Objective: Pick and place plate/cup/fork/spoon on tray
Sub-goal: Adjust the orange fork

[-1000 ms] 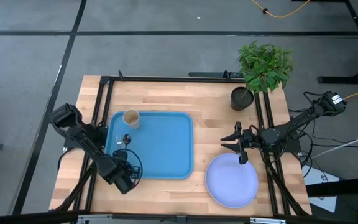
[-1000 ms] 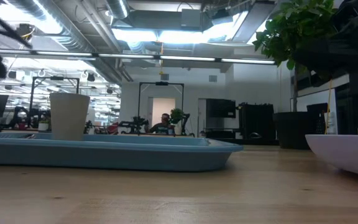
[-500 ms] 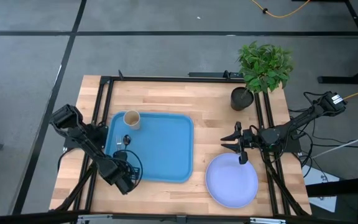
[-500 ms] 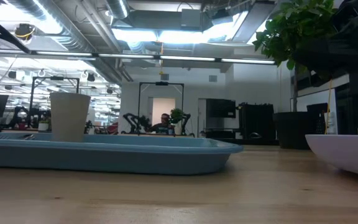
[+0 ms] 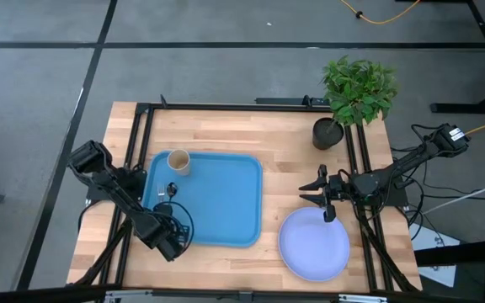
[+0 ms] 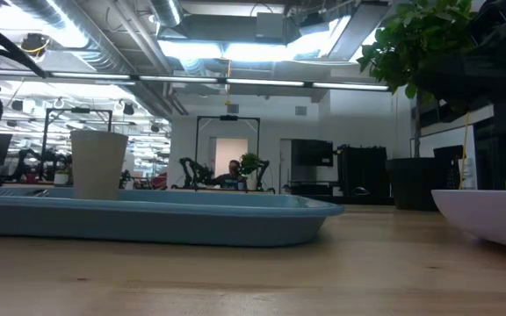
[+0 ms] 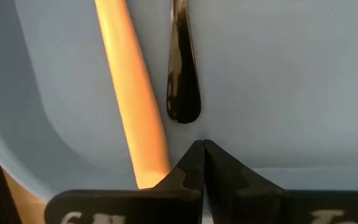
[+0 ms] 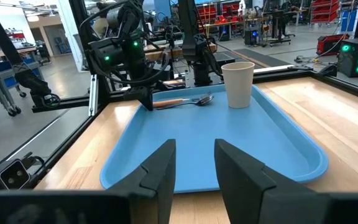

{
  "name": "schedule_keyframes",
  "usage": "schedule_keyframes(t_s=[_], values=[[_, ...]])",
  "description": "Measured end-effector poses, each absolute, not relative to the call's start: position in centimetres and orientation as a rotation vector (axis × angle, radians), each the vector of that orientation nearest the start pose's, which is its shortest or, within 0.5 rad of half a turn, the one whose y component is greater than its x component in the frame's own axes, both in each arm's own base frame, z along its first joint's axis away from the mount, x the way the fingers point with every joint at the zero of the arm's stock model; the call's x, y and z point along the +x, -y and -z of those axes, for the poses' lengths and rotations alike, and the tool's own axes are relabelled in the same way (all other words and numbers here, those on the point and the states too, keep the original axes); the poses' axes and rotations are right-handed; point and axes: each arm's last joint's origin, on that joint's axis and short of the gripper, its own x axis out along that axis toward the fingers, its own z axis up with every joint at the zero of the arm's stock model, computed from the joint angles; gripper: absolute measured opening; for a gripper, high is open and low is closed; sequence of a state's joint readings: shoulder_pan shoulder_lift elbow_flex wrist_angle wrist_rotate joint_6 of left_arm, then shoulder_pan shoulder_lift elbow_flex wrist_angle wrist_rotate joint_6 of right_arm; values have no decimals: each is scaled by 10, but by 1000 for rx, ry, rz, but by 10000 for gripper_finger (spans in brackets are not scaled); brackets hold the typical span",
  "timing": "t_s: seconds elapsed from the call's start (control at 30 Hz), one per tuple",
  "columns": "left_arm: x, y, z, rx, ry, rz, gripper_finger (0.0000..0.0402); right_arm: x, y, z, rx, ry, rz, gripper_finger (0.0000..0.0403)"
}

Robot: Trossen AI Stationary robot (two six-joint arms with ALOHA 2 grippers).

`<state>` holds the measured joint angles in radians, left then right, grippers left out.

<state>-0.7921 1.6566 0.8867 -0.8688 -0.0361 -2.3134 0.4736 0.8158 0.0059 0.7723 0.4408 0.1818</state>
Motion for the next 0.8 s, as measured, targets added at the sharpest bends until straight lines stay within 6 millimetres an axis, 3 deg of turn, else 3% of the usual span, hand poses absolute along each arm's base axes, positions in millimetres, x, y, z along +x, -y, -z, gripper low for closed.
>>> schedule_keyframes(t_s=[0.17,0.3,0.4,0.53,0.8], values=[[188,175,-146,-1068,-1160,-1180,0,135,-55,-156,165,-36,-30,115],[200,177,-167,-976,-1081,-1112,0,135,-55,-156,165,-36,-29,115],[205,181,-181,-959,-1161,-1073,0,135,-55,-156,166,-36,-30,115],[199,187,-188,-959,-1246,-1109,0,135,-55,-156,166,-36,-29,115],[183,191,-178,-955,-1186,-1181,0,135,-55,-156,166,-35,-30,115]])
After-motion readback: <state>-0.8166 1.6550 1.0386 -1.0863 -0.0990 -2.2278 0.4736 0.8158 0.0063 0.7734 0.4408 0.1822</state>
